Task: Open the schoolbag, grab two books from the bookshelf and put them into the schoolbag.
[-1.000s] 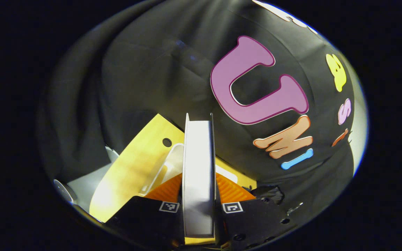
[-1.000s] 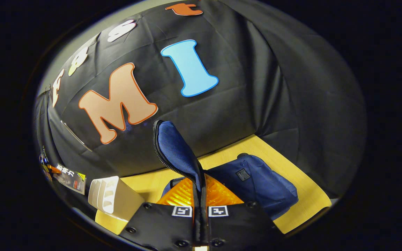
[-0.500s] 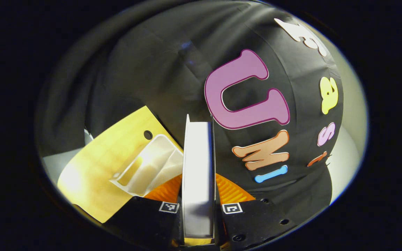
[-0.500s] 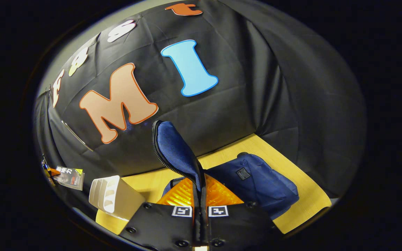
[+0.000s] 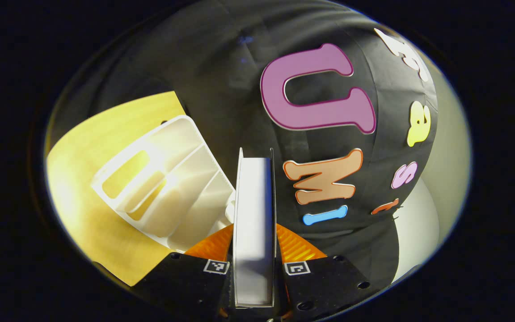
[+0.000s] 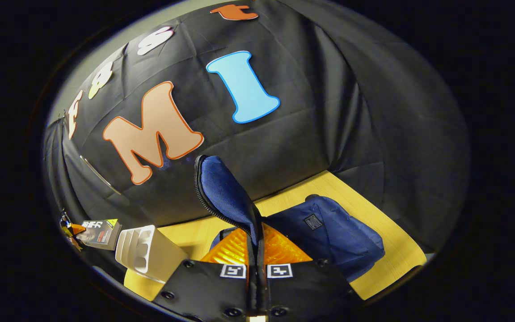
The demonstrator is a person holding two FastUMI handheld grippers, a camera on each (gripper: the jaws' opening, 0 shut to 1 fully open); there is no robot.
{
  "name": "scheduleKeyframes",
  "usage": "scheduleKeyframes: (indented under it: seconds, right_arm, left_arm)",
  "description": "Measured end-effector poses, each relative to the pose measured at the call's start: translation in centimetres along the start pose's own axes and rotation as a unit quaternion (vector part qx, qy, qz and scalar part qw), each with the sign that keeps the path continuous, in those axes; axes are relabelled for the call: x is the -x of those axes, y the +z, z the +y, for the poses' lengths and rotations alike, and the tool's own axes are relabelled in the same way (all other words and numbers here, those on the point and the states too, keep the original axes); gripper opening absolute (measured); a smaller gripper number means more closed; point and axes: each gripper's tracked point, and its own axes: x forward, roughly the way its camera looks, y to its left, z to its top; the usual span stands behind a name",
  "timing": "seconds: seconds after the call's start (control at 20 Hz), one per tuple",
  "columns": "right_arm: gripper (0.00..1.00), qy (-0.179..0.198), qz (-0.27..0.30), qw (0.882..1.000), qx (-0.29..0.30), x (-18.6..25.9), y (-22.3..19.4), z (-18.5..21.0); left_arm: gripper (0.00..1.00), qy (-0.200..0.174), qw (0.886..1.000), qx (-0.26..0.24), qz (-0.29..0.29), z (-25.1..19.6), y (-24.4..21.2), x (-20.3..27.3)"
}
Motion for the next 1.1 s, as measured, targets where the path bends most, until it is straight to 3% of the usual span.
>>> scheduleKeyframes:
  seconds: [0.6, 1.1]
  right_arm:
    - [0.03, 0.004, 0.003, 1.000, -0.005, 0.2, -0.6, -0.1]
    - [0.03, 0.012, 0.004, 1.000, -0.005, 0.3, -0.7, 0.0]
  left_arm:
    - [0.30, -0.021, 0.995, 0.015, 0.098, -1.1, -13.5, -10.1]
    - [0.30, 0.016, 0.986, -0.013, 0.164, 0.3, -23.2, -18.0]
